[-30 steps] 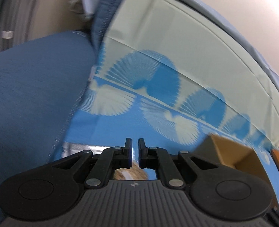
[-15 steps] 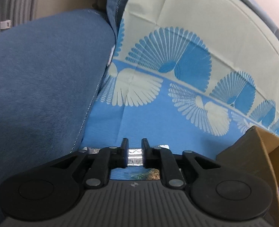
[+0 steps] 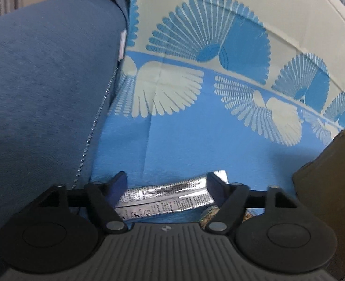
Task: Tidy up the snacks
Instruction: 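Grasp the nut cake packet with right gripper while left grasps purple stick pack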
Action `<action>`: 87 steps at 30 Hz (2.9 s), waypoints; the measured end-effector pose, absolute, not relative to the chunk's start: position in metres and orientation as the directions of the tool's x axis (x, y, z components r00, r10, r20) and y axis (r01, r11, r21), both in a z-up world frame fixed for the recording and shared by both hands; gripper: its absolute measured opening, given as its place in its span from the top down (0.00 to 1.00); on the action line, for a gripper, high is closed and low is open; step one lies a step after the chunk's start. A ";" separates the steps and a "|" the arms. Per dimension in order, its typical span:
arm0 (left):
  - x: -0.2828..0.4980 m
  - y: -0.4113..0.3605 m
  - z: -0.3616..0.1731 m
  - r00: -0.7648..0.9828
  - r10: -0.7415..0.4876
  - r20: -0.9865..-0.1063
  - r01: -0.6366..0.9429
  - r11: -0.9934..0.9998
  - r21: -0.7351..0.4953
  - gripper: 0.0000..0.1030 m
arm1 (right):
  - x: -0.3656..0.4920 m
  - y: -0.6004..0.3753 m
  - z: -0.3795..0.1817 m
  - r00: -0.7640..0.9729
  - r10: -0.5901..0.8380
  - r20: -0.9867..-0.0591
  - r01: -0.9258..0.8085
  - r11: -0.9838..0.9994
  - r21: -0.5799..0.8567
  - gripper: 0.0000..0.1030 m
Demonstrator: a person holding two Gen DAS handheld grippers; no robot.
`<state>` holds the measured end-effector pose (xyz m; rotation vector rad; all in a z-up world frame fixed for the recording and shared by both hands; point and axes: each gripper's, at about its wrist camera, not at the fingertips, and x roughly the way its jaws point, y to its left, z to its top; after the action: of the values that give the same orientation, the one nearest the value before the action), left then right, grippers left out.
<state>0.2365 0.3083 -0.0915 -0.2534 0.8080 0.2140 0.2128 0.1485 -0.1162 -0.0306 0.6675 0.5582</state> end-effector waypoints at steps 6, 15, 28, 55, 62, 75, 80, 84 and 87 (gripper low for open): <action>0.241 0.303 -0.103 0.623 0.084 -0.778 -0.234 0.969 -0.083 0.16 | 0.207 0.150 -0.119 0.638 0.499 -0.586 -0.536 0.835 0.127 0.19; 0.238 0.295 -0.106 0.601 0.116 -0.791 -0.183 0.983 0.005 0.16 | 0.190 0.139 -0.119 0.722 0.415 -0.553 -0.453 0.888 0.074 0.21; 0.216 0.299 -0.090 0.609 0.155 -0.778 -0.229 0.973 0.014 0.92 | 0.163 0.112 -0.106 0.676 0.427 -0.601 -0.463 0.880 0.105 0.21; 0.095 0.264 -0.085 0.399 -0.179 -0.899 -0.298 0.902 -0.312 0.82 | 0.026 0.067 -0.070 0.432 0.520 -0.737 -0.717 0.694 0.070 0.19; 0.101 0.257 -0.085 0.390 -0.139 -0.910 -0.293 0.919 -0.266 0.75 | 0.037 0.071 -0.071 0.427 0.524 -0.737 -0.699 0.708 0.099 0.12; 0.115 0.236 -0.093 0.372 -0.061 -0.926 -0.205 0.968 -0.146 0.59 | 0.047 0.079 -0.084 0.395 0.502 -0.770 -0.702 0.705 0.099 0.09; 0.115 0.231 -0.094 0.371 -0.044 -0.927 -0.193 0.973 -0.124 0.58 | 0.046 0.082 -0.089 0.398 0.485 -0.779 -0.712 0.698 0.072 0.08; 0.115 0.225 -0.095 0.371 -0.026 -0.928 -0.173 0.980 -0.097 0.57 | 0.045 0.082 -0.089 0.399 0.481 -0.781 -0.719 0.692 0.058 0.09; 0.116 0.223 -0.096 0.371 -0.017 -0.929 -0.164 0.983 -0.083 0.57 | 0.044 0.082 -0.088 0.398 0.485 -0.779 -0.725 0.687 0.057 0.14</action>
<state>0.1162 0.2228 -0.0957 -0.1715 1.1891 0.0948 0.0441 0.0816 -0.0881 -0.3135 0.8666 0.7813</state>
